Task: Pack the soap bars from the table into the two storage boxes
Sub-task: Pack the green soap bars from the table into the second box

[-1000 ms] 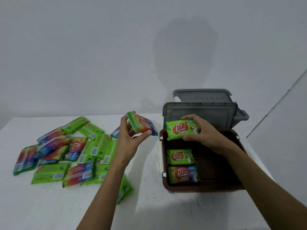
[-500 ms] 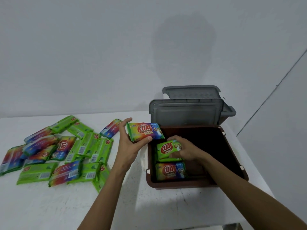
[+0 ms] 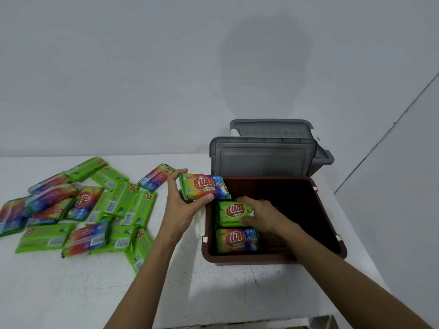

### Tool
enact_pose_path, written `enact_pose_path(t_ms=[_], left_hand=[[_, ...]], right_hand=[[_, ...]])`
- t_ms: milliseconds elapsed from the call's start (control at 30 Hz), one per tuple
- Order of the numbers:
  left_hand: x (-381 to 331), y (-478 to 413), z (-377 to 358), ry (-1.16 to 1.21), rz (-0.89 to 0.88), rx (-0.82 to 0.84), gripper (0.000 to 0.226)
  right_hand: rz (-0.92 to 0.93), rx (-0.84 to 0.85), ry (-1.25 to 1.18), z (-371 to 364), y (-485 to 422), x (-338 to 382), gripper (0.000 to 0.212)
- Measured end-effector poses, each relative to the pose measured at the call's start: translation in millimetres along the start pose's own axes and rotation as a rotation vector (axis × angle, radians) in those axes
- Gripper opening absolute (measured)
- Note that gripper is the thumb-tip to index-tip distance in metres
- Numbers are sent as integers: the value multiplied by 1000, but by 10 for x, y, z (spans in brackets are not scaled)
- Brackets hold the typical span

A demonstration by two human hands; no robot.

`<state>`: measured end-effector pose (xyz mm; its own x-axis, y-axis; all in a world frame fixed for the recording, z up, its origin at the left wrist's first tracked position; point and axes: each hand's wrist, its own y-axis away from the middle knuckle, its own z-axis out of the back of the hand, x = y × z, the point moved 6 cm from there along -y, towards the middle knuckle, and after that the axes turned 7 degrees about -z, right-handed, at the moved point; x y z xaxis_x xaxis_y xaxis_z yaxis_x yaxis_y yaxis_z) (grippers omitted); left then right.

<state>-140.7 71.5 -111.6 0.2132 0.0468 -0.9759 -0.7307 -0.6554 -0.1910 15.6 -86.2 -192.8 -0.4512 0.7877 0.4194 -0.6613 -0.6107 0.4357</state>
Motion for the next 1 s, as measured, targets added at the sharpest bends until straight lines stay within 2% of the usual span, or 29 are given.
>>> enact_pose_path(t_ms=[67, 133, 200, 267, 333, 400, 567, 700, 800, 900, 1000], left_hand=[[-5, 1, -7, -3, -1, 12, 74], [-10, 0, -22, -1, 6, 27, 73], [-7, -2, -50, 19, 22, 44, 72], [-6, 4, -100, 35, 38, 71, 70], [-9, 11, -164, 38, 50, 111, 71], [-8, 20, -223, 30, 58, 157, 70], [41, 29, -272, -46, 65, 305, 70], [111, 29, -230, -294, 21, 419, 73], [168, 24, -146, -532, -28, 383, 77], [224, 17, -93, -614, -89, 305, 69], [316, 5, -111, -694, -144, 317, 63]], right_hand=[[-16, -80, 103, 121, 63, 25, 57], [-30, -255, 189, 326, 186, 88, 49], [19, -390, -11, 509, 325, 182, 37], [91, -288, -536, 580, 443, 294, 31], [137, -22, -1051, 537, 543, 437, 33], [174, 129, -1223, 508, 625, 541, 40], [146, 214, -1300, 458, 683, 546, 49], [113, 174, -1214, 478, 697, 387, 43], [99, 147, -1144, 520, 723, 196, 42], [39, 148, -1004, 466, 704, 33, 42], [-10, 189, -855, 307, 647, -13, 41]])
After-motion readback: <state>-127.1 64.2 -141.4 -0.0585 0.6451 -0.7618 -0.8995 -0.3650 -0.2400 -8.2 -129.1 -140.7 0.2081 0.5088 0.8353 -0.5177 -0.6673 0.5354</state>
